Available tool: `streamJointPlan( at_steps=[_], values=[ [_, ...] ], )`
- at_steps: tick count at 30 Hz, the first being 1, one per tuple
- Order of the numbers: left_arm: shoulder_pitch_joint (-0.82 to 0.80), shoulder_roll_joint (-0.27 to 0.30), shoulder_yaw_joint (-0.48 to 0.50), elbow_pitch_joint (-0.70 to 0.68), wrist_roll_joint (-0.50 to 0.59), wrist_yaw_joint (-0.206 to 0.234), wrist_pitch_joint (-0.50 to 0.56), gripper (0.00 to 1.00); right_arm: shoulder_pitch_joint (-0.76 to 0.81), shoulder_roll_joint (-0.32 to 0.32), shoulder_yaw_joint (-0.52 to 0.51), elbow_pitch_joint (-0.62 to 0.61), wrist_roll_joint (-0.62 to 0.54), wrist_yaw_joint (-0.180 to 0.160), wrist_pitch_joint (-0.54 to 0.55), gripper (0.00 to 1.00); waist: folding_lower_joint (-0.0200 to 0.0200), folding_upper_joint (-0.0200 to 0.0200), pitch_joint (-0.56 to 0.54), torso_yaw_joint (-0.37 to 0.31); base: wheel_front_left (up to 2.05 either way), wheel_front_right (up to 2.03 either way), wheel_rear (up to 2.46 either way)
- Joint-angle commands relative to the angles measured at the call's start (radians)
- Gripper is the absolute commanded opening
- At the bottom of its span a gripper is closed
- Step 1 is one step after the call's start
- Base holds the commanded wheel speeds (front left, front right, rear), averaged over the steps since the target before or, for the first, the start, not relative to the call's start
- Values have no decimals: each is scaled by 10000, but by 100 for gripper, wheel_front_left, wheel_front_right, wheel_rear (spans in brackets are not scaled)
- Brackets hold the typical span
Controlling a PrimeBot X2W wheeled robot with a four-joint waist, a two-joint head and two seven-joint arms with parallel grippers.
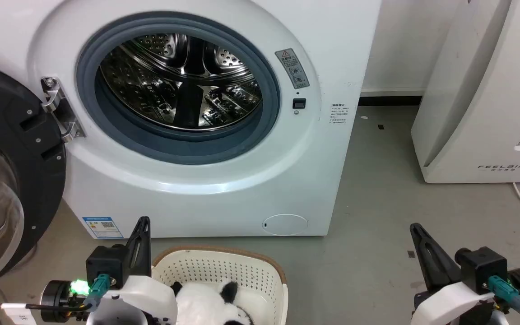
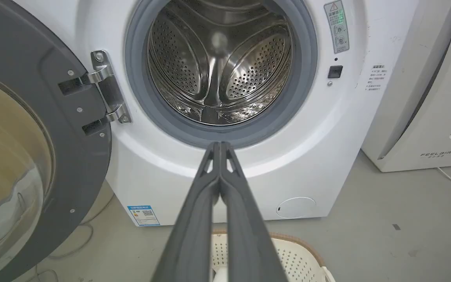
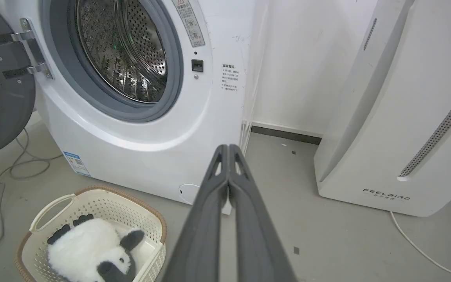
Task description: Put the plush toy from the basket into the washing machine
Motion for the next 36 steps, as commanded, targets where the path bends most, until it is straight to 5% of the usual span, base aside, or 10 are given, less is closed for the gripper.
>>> streamJointPlan(
  at_steps=[1, 3, 4, 36],
  values=[
    [142, 1, 30, -41, 26, 26, 3, 0, -116, -2, -30, 24, 3, -9, 14, 0, 0, 0, 0, 0, 0, 0, 0],
    [142, 1, 30, -41, 26, 26, 3, 0, -116, -2, -30, 24, 3, -9, 14, 0, 0, 0, 0, 0, 0, 0, 0],
    [0, 0, 0, 0, 0, 0, 0, 100, 0, 0, 0, 0, 0, 0, 0, 100, 0, 0, 0, 0, 0, 0, 0],
    [-468, 23, -400, 1300, -380, -51, -612, 100, -190, -1, -170, -253, 303, -2, -619, 100, 0, 0, 871, -210, 0, 0, 0]
  ],
)
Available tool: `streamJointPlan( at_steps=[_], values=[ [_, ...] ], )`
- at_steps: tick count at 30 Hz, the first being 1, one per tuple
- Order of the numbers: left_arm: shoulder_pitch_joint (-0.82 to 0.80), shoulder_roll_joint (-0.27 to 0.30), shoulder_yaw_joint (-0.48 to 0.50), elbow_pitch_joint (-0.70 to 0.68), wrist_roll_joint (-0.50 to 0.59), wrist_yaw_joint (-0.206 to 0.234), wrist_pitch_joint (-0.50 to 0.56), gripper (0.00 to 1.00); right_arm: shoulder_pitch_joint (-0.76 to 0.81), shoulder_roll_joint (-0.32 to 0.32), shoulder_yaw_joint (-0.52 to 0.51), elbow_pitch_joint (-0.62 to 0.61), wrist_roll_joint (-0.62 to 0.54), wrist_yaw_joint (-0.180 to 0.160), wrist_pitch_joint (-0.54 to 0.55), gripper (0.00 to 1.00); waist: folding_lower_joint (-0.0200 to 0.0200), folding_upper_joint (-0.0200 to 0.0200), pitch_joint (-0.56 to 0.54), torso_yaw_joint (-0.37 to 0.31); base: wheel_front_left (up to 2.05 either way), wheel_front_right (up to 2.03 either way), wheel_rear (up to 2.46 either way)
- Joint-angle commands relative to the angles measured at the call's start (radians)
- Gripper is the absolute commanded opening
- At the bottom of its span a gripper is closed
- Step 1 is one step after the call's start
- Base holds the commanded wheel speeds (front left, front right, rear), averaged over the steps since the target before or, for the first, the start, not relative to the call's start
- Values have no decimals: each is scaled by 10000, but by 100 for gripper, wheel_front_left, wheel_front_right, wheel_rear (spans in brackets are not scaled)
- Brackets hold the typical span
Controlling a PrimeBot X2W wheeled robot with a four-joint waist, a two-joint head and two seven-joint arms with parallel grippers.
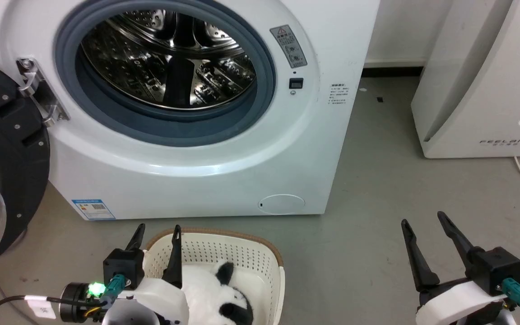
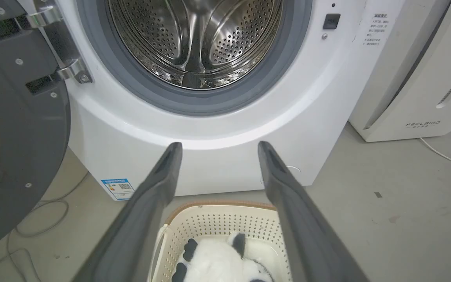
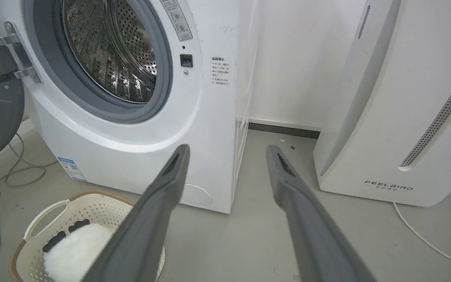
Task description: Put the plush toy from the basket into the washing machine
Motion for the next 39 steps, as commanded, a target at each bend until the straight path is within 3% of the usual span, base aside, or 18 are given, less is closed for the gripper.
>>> streamJointPlan(
  at_steps=[1, 23, 39],
  values=[
    [-215, 28, -27, 153, -68, -58, -83, 100, -201, -1, -14, -91, 74, -2, -89, 100, 0, 0, 111, -33, 0, 0, 0],
    [-2127, 373, -505, 3222, -372, -408, -257, 100, -668, -1, 53, -602, 383, -4, -547, 100, 0, 0, 1924, -361, 0, 0, 0],
    [-3755, 939, -1102, 5580, -506, -648, 390, 100, -1047, -1, 101, -951, 675, -5, -879, 100, 0, 0, 3463, -765, 0, 0, 0]
  ],
)
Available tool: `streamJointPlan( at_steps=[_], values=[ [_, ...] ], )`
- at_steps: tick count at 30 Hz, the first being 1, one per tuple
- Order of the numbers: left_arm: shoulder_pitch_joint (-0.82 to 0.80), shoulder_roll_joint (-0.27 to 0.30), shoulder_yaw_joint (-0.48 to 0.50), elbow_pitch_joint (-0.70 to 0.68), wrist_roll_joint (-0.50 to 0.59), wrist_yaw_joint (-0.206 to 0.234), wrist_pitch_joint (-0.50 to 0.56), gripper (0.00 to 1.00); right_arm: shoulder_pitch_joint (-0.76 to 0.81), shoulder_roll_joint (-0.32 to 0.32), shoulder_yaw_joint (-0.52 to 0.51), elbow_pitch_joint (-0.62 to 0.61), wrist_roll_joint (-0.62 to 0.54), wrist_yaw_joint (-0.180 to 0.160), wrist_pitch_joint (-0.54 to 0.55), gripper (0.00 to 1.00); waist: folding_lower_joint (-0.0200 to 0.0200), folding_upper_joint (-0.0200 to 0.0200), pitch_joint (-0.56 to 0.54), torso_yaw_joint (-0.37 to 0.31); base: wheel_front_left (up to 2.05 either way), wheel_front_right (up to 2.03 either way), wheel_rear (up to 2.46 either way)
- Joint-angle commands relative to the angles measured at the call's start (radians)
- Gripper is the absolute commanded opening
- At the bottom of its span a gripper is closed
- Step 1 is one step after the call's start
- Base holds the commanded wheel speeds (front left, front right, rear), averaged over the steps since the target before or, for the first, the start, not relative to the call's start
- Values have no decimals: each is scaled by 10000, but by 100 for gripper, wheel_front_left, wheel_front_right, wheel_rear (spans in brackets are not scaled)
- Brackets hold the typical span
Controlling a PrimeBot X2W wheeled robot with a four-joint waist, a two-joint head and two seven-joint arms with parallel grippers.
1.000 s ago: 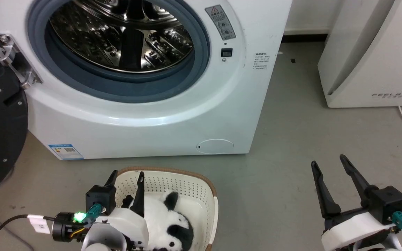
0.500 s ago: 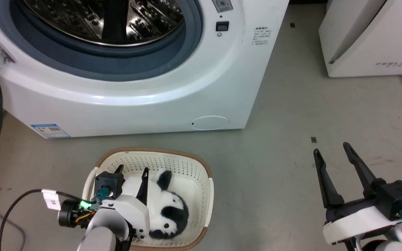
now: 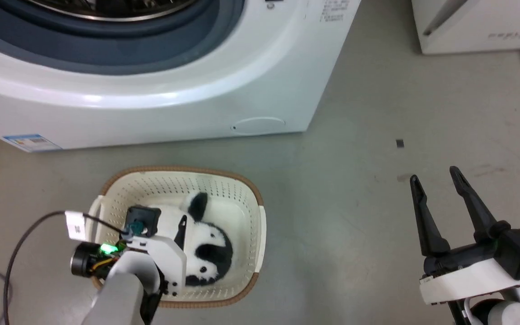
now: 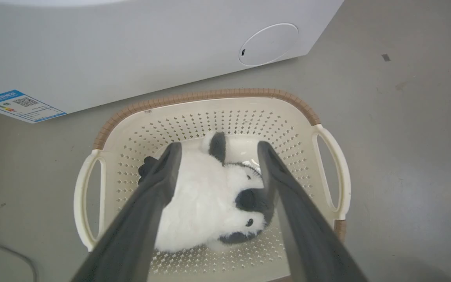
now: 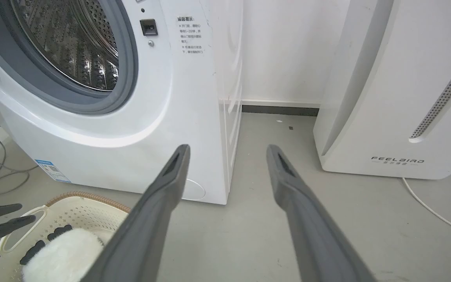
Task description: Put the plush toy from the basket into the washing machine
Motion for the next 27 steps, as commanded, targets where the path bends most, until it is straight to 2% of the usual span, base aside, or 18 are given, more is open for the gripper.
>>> streamJointPlan(
  at_steps=[1, 16, 27],
  values=[
    [-476, 160, -104, 407, -112, -99, 103, 100, -248, -1, 31, -124, 106, -5, -120, 100, -2, 0, 400, -128, 0, 0, 0],
    [-1987, 818, -611, 1955, -240, -200, 521, 100, -576, -2, 191, -533, 482, -6, -412, 100, -2, 0, 1989, -505, 0, 0, 0],
    [-3189, 1370, -1303, 3126, -32, 86, 1008, 100, -882, -2, 350, -889, 729, -7, -641, 100, -2, 0, 3202, -744, 0, 0, 0]
  ],
)
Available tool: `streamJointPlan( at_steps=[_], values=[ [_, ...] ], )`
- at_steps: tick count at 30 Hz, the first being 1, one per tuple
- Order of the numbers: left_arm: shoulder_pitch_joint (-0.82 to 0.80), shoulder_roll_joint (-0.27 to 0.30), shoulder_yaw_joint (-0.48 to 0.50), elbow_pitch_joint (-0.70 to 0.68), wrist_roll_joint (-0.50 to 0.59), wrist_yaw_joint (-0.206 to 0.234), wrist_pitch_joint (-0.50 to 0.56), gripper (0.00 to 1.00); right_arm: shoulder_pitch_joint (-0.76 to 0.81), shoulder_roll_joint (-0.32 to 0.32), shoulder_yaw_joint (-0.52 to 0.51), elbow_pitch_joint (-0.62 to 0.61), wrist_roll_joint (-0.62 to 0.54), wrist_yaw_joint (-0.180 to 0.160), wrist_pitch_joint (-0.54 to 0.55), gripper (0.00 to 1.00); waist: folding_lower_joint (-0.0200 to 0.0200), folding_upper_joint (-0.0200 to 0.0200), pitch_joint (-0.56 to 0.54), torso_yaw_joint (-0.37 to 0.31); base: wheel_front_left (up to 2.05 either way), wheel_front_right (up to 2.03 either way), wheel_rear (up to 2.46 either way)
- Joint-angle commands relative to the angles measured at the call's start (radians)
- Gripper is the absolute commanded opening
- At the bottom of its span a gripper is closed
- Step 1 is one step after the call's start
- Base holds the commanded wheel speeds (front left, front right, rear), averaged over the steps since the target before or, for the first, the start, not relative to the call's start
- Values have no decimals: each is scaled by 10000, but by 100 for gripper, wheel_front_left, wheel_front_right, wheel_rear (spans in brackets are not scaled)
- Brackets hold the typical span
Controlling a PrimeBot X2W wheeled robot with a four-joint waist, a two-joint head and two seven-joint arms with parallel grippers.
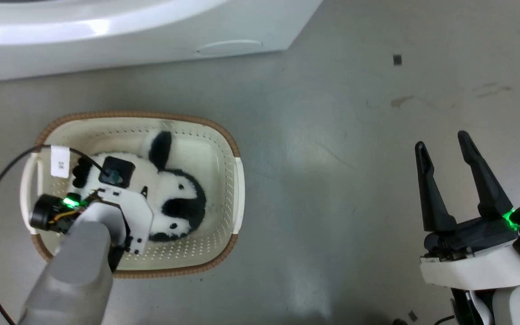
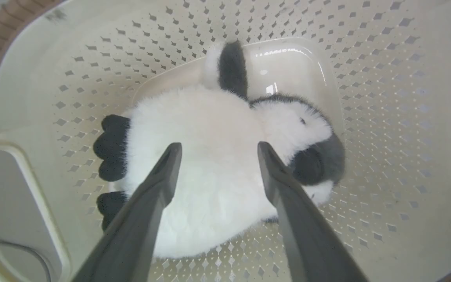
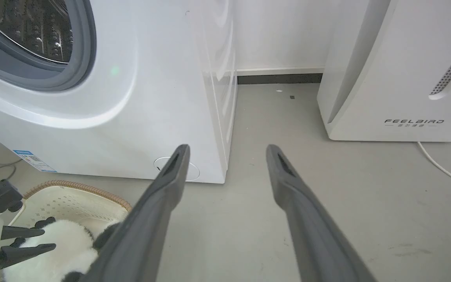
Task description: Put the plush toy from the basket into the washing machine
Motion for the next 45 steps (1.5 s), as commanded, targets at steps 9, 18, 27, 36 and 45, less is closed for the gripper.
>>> streamJointPlan(
  at_steps=[9, 18, 27, 36, 45],
  values=[
    [-1187, 552, -745, 1154, 252, 48, 284, 100, -452, -2, 157, -294, 320, -8, -285, 100, -2, 0, 1062, -309, 0, 0, 0],
    [-2123, 964, -1489, 2300, 343, 62, 809, 100, -642, -2, 518, -713, 503, -9, -514, 100, -2, 0, 2077, -626, 0, 0, 0],
    [-2784, 1089, -1904, 3378, -6, -91, 1349, 0, -789, -2, 667, -1077, 593, -9, -730, 100, -2, 0, 2852, -782, 0, 0, 0],
    [-2508, 882, -1816, 3380, -366, -81, 890, 0, -779, -2, 573, -963, 409, -9, -730, 100, -2, 0, 2281, -689, 0, 0, 0],
    [-2071, 442, -1704, 3296, -776, -142, -447, 0, -682, -2, 383, -732, 119, -9, -730, 100, -2, 0, 1022, -495, 0, 0, 0]
  ],
)
